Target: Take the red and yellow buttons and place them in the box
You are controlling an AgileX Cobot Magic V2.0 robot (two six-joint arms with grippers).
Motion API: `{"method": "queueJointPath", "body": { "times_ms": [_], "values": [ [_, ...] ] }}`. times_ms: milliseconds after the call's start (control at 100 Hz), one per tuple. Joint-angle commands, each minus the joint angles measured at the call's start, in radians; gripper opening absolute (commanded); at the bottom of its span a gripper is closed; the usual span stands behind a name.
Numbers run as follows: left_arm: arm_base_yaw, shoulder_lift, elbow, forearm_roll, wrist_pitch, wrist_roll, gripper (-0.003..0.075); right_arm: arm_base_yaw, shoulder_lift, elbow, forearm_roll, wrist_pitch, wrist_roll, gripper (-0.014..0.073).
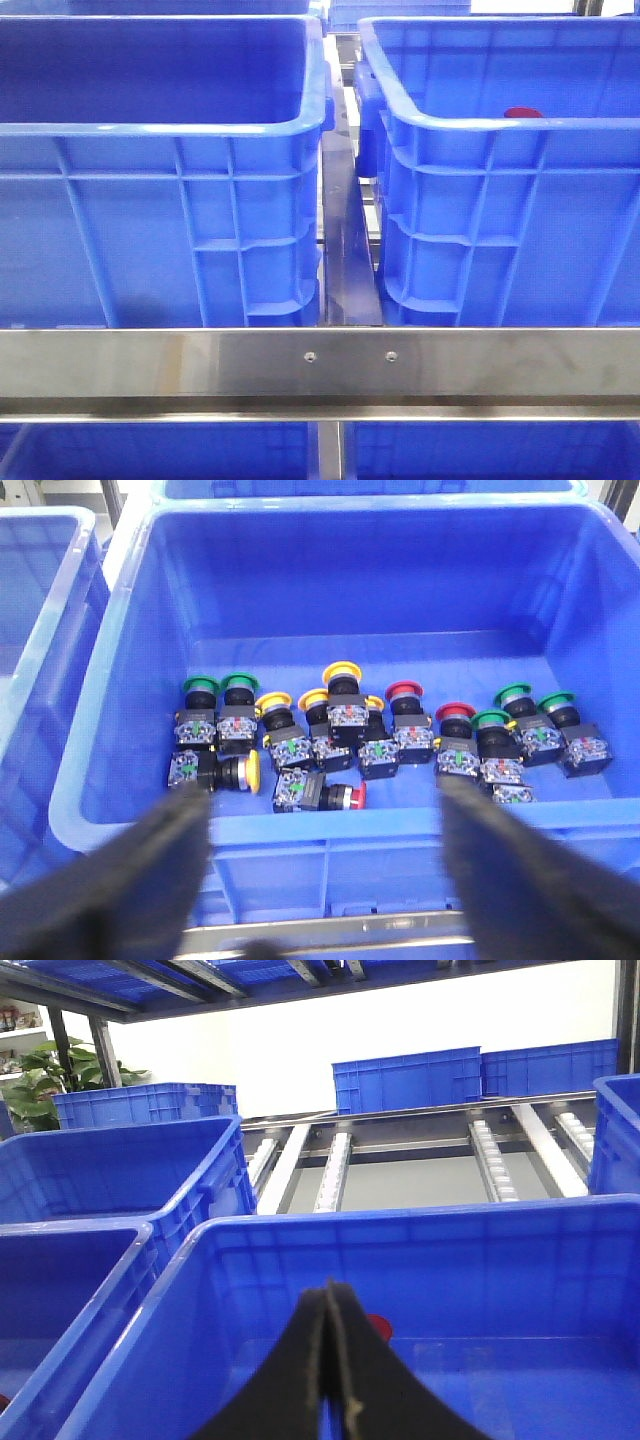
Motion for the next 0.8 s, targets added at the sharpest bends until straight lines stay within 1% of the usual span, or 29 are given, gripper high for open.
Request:
{"method": "queueJointPath", "body": {
  "times_ms": [0,160,360,600,790],
  "values": [
    [0.002,0.027,-0.027,0.000,-0.098,-0.002,0.0548,-0.003,0.004,-0.027,-0.010,-0.002,-0.008,-0.0067],
    [0.002,0.123,-0.050,-0.021,-0.107,-0.002,0.0548,-0.003,0.004,-0.027,-0.010,0.001,-0.008,-0.0067],
    [0.002,0.350,-0.137,-0.034,-0.110,0.001,0.0548,-0.003,0.004,-0.027,-0.010,0.024,-0.008,-0.0067],
    [0.002,0.646,-0.307,-0.038,-0.112,0.052,0.0548,-0.003,0.004,-0.027,-0.010,0.041,-0.008,-0.0067],
    [-0.006,0.842,-0.440,-0.049,-0.070,0.074,0.0548,-0.003,0.004,-0.027,-0.010,0.041,-0.008,-0.0067]
  ]
}}
